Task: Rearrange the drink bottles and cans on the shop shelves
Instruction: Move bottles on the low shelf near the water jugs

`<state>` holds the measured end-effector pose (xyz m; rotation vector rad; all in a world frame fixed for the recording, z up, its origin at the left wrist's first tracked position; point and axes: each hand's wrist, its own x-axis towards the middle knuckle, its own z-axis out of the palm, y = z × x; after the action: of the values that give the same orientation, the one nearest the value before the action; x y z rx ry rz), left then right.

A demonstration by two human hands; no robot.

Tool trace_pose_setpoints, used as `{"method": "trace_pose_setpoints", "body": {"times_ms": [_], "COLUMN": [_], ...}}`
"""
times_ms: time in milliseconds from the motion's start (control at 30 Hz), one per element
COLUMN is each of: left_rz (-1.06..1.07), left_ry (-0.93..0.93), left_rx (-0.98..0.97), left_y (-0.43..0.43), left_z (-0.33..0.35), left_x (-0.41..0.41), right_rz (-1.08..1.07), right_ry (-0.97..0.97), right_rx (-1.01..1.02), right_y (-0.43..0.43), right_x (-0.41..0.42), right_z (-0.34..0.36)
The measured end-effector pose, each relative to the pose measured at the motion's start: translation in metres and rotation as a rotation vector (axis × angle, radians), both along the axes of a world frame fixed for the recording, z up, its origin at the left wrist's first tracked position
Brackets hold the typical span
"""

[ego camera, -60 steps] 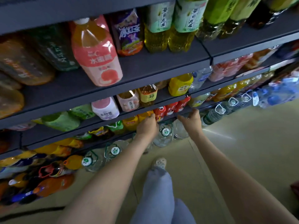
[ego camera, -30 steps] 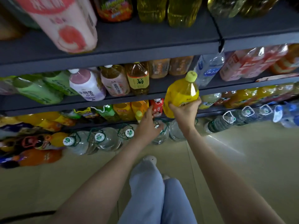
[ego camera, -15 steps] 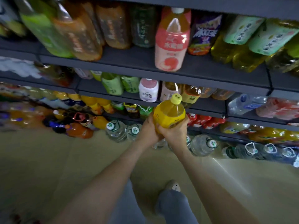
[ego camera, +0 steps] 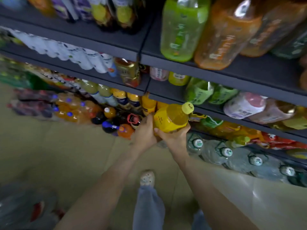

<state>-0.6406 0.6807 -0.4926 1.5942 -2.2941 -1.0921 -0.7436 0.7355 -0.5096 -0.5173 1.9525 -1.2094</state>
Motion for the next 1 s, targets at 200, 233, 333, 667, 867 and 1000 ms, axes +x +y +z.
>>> {"method": "trace_pose_setpoints", "body": {"times_ms": [200, 233, 333, 667, 867, 1000], "left_rz": [0.020, 0.018, -0.023, -0.208, -0.185, -0.151], "left_ry": [0.052, 0.059, 0.124, 0.336, 0.240, 0.179], "left_rx": [0.050, 0.049, 0.016, -0.010, 0.063, -0.012], "left_y": [-0.057, -0.065, -0.089, -0.163, -0.196, -0.188], "left_z": [-0.024, -0.030, -0.052, -0.125, -0.137, -0.134], "left_x": [0.038, 0.037, 0.028, -0.047, -0.067, -0.087], "right_rz": [0.124, 0.138, 0.169, -0.026, -0.062, -0.148], "right_ry": [0.003, 0.040, 0.171, 0.641, 0.710, 0.676], "right_rx": [-0.077, -0.092, -0.122, -0.206, -0.186, -0.158], "right_y": [-0.048, -0.051, -0.059, -0.103, -0.130, -0.134], "right_x": [0.021, 0.016, -0.004, -0.056, -0.062, -0.062], "right_z": [-0.023, -0.029, -0.046, -0.113, -0.115, -0.113]}}
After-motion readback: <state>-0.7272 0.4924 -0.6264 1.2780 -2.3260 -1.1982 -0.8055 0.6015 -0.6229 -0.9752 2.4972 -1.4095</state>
